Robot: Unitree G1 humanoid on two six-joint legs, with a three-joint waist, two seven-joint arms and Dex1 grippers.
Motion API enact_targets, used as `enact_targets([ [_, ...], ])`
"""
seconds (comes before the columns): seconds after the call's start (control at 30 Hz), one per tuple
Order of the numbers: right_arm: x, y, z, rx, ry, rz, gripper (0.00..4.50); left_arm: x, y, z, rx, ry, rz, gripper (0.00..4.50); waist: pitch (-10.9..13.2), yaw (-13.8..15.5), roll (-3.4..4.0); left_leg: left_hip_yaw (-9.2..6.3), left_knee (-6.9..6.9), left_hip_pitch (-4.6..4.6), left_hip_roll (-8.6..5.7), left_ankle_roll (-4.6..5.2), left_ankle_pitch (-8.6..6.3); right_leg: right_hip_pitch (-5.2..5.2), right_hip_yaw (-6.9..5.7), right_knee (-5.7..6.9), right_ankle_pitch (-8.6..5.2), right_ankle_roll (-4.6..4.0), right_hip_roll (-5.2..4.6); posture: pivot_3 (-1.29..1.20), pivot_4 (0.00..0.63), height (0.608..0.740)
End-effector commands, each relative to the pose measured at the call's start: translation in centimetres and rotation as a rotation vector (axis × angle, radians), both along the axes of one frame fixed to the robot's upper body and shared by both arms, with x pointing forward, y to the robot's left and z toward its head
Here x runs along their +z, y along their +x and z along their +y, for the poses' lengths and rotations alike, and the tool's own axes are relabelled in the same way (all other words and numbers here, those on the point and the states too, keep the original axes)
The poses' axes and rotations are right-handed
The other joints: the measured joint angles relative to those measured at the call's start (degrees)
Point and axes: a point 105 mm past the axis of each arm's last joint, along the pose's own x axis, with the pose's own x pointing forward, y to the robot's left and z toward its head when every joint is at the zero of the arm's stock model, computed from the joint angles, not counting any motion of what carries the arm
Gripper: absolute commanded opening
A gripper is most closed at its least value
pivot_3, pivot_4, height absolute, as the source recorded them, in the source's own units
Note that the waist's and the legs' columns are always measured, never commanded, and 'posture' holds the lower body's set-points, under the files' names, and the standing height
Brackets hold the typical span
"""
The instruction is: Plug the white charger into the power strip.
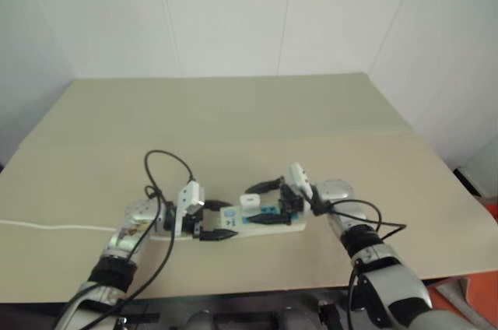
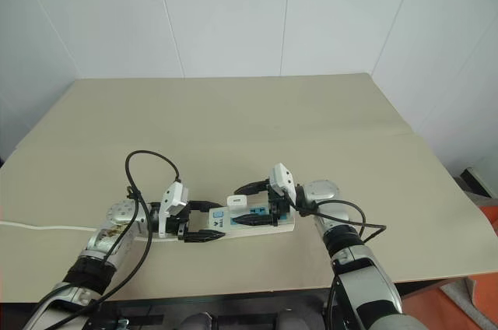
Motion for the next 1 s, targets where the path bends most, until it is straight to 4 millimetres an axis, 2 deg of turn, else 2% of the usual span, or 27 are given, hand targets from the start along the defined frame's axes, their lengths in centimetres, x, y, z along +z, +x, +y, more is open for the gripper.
enact_targets([
  [0.03,-1.5,-0.6,-1.2,0.003,-0.046,0.052,4.45,-0.3,-0.3,0.2,-0.007,0.019,0.012,3.27,0.0,0.0,0.00,0.00,0.00,0.00,0.00,0.00,0.00,0.00,0.00,0.00,0.00,0.00,0.00,0.00,0.150,0.740],
  [0.1,-1.3,-0.5,-1.5,0.001,-0.045,0.045,4.45,0.0,-0.1,0.0,0.013,-0.016,0.013,3.27,0.0,0.0,0.00,0.00,0.00,-0.01,0.00,0.00,0.00,-0.01,0.00,-0.01,-0.01,-0.01,0.00,0.00,0.150,0.740],
  [0.17,-1.1,-0.4,-1.7,0.001,-0.044,0.045,4.50,0.7,0.0,-0.3,0.009,-0.067,0.008,3.99,0.0,0.0,0.01,0.01,-0.01,-0.03,0.00,0.00,0.00,-0.01,0.00,-0.02,-0.01,-0.02,0.00,0.00,0.150,0.740],
  [0.23,-0.9,-0.4,-1.9,0.001,-0.044,0.046,4.50,1.5,-0.2,-0.6,-0.011,-0.113,-0.020,4.47,0.0,0.1,0.01,0.01,0.00,-0.09,0.00,0.00,0.00,-0.08,0.00,-0.02,-0.02,-0.01,-0.01,0.00,0.150,0.740],
  [0.37,-0.2,-0.1,-2.5,-0.008,-0.035,0.047,4.50,3.4,0.1,-0.2,-0.006,-0.183,-0.057,4.47,0.0,0.2,0.01,0.00,-0.01,-0.16,0.00,0.00,0.00,-0.13,-0.01,-0.03,0.04,-0.12,-0.01,0.00,0.150,0.740],
  [0.47,1.1,0.0,-3.6,-0.010,-0.026,0.049,4.50,5.1,0.2,1.1,0.005,-0.224,-0.093,4.47,0.1,0.1,0.01,0.00,-0.01,-0.20,-0.01,0.00,0.00,-0.16,-0.01,-0.05,0.04,-0.12,-0.02,0.00,0.150,0.740],
  [0.53,2.8,0.4,-4.7,-0.061,0.012,-0.027,4.50,6.0,-0.4,2.6,-0.019,-0.226,-0.066,4.47,0.2,0.2,0.01,0.01,-0.03,-0.24,-0.01,0.00,0.00,-0.19,-0.01,-0.09,0.04,-0.12,-0.02,0.00,0.150,0.740],
  [0.63,5.6,0.1,-7.3,-0.086,0.021,-0.069,4.50,6.6,-1.1,4.9,-0.034,-0.162,-0.051,4.47,0.5,0.0,0.20,0.01,-0.12,-0.35,-0.01,0.00,0.00,-0.31,-0.01,-0.17,0.01,-0.11,-0.02,0.00,0.150,0.740],
  [0.77,8.6,-1.3,-11.8,-0.133,-0.094,-0.176,4.50,5.7,-1.3,8.4,0.006,0.061,-0.075,4.47,0.8,0.2,0.56,0.01,-0.22,-0.49,-0.02,0.00,0.00,-0.33,-0.06,-0.47,0.02,-0.11,-0.05,0.00,0.150,0.740],
  [0.87,9.9,-2.4,-14.8,-0.190,-0.215,-0.225,4.50,5.2,-1.3,10.5,0.036,0.179,-0.086,4.47,0.8,0.4,0.59,0.01,-0.31,-0.59,-0.02,0.01,-0.03,-0.39,-0.12,-0.64,-0.02,-0.07,-0.07,0.00,0.150,0.740],
  [0.93,10.4,-3.5,-17.0,-0.238,-0.304,-0.226,4.50,5.8,-1.3,11.4,0.070,0.174,-0.089,4.47,0.9,0.7,0.58,0.04,-0.37,-0.63,-0.02,0.00,-0.05,-0.40,-0.12,-0.72,-0.04,-0.07,-0.09,0.00,0.150,0.740],
  [1.0,10.5,-4.6,-18.4,-0.267,-0.359,-0.203,4.50,6.2,-1.3,11.9,0.087,0.170,-0.097,4.47,0.9,1.0,0.59,0.05,-0.36,-0.76,-0.02,-0.02,-0.07,-0.51,-0.13,-0.76,-0.05,-0.06,-0.12,0.00,0.150,0.740],
])
